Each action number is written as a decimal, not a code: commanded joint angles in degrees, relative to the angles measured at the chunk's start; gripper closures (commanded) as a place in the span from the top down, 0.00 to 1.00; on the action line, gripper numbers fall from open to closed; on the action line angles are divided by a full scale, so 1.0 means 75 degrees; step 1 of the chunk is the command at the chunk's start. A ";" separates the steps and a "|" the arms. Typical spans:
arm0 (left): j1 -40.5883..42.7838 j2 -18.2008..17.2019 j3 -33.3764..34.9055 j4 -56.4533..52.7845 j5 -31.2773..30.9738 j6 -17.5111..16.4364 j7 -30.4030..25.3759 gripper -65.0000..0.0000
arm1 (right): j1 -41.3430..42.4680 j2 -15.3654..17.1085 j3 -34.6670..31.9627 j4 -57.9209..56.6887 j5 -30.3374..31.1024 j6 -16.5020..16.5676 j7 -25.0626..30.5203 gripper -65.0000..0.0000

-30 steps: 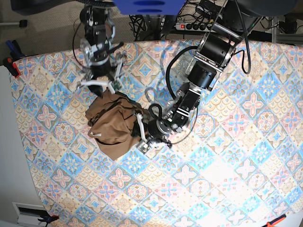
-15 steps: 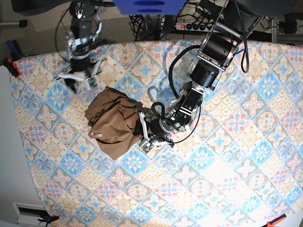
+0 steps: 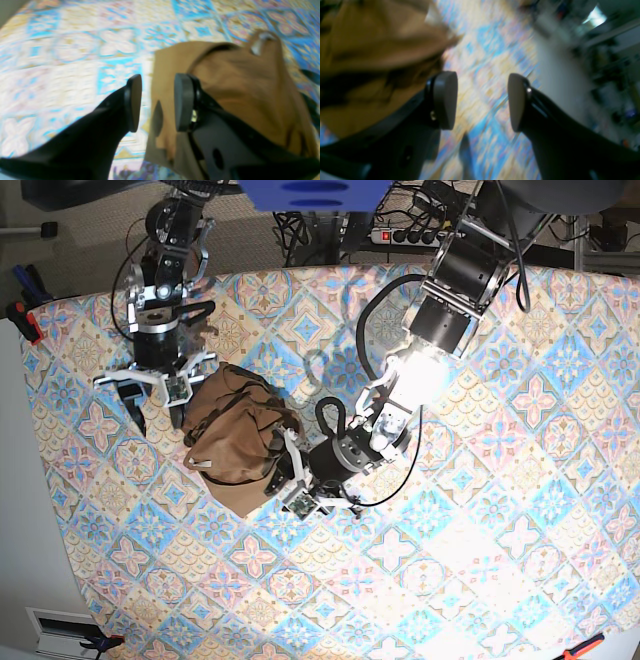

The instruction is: Layout the t-shirt on the table in an organized manner, then fold the t-shirt properly

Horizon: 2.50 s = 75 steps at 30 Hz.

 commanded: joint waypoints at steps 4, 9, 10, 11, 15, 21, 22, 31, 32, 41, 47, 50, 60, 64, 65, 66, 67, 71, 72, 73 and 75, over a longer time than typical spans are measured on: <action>-0.0061 -0.0170 -0.0029 0.0671 -0.0092 -0.0021 -0.0184 0.31 | 0.0442 0.0016 -0.0013 0.0106 0.0351 -0.0072 0.1045 0.48; 0.0127 -0.0416 -0.0416 0.1128 -0.0104 -0.0009 -0.0149 0.31 | 0.0747 0.0027 -0.0247 0.0071 0.1160 -0.0049 0.1268 0.48; 0.0220 -0.0440 -0.0650 0.1315 -0.0104 -0.0009 -0.0149 0.31 | 0.0876 0.0051 -0.0364 0.0071 0.1266 -0.0049 0.1268 0.48; 0.0314 -0.0440 -0.0873 0.1491 -0.0104 -0.0009 -0.0149 0.31 | 0.1016 0.0051 -0.0458 0.0024 0.1359 -0.0049 0.1268 0.48; 0.0619 -0.0440 -0.1799 0.2112 -0.0080 -0.0009 -0.0138 0.31 | 0.1380 0.0063 -0.0798 -0.0468 0.1641 -0.0037 0.1080 0.48; 0.1064 -0.0944 -0.2221 0.2440 -0.0080 -0.0009 -0.0126 0.31 | 0.1391 0.0063 -0.1150 -0.1734 0.2356 -0.0026 0.0647 0.48; 0.1123 -0.1026 -0.2233 0.2440 -0.0080 -0.0009 -0.0126 0.31 | 0.1391 0.0063 -0.1197 -0.2027 0.2508 -0.0026 0.0658 0.48; 0.1686 -0.1284 -0.2573 0.2710 -0.0080 -0.0009 -0.0138 0.31 | 0.1415 0.0707 -0.1161 -0.4430 0.3153 -0.0026 0.0658 0.48; 0.1814 -0.1284 -0.2666 0.2862 -0.0080 -0.0009 -0.0138 0.31 | 0.1556 0.0707 -0.1161 -0.4571 0.3153 -0.0026 0.0658 0.48; 0.2213 -0.1295 -0.2772 0.3624 -0.0080 -0.0021 -0.0138 0.31 | 0.1579 0.0696 -0.1150 -0.2449 0.3141 -0.0026 0.0353 0.48; 0.2658 -0.1295 -0.3077 0.4175 -0.0080 -0.0021 -0.0138 0.31 | 0.1321 0.0696 -0.1150 -0.0609 0.3141 -0.0026 -0.0760 0.48; 0.3151 -0.1295 -0.3276 0.4644 -0.0080 -0.0068 -0.0126 0.30 | 0.0700 0.0696 -0.1150 -0.0269 0.3141 -0.0026 -0.0901 0.48; 0.4827 -0.1272 -0.4026 0.5371 0.0541 -0.0068 -0.0173 0.00 | -0.1000 0.0543 -0.0071 -0.0175 0.3153 -0.0037 -0.0737 0.48; 0.5225 -0.1272 -0.4214 0.5476 0.0822 -0.0068 -0.0173 0.00 | -0.1398 0.0133 0.0480 -0.0116 0.3165 -0.0037 0.0037 0.37; 0.5319 -0.1272 -0.4225 0.5488 0.0904 -0.0068 -0.0173 0.00 | -0.1492 0.0039 0.0597 -0.0116 0.3165 -0.0037 0.0236 0.31; 0.5448 -0.1272 -0.4225 0.5594 0.1010 -0.0068 -0.0173 0.00 | -0.1562 -0.0019 0.0738 -0.0116 0.3165 -0.0037 0.0436 0.23; 0.5589 -0.1272 -0.4225 0.5687 0.1092 -0.0068 -0.0173 0.00 | -0.1621 -0.0019 0.0843 -0.0116 0.3165 -0.0037 0.0588 0.17; 0.6128 -0.1272 -0.4214 0.5840 0.1396 -0.0068 -0.0196 0.00 | -0.1891 -0.0043 0.1136 -0.0116 0.3176 -0.0037 0.1033 0.00; 0.6222 -0.1260 -0.4214 0.5840 0.1432 -0.0068 -0.0196 0.00 | -0.1996 -0.0043 0.1195 -0.0116 0.3176 -0.0037 0.1092 0.00; 0.6339 -0.1249 -0.4214 0.5840 0.1443 -0.0068 -0.0196 0.00 | -0.2113 -0.0043 0.1253 -0.0116 0.3176 -0.0061 0.1139 0.00; 0.6573 -0.1249 -0.4214 0.5840 0.1432 -0.0068 -0.0196 0.00 | -0.2313 -0.0043 0.1429 -0.0116 0.3223 -0.0072 0.1233 0.00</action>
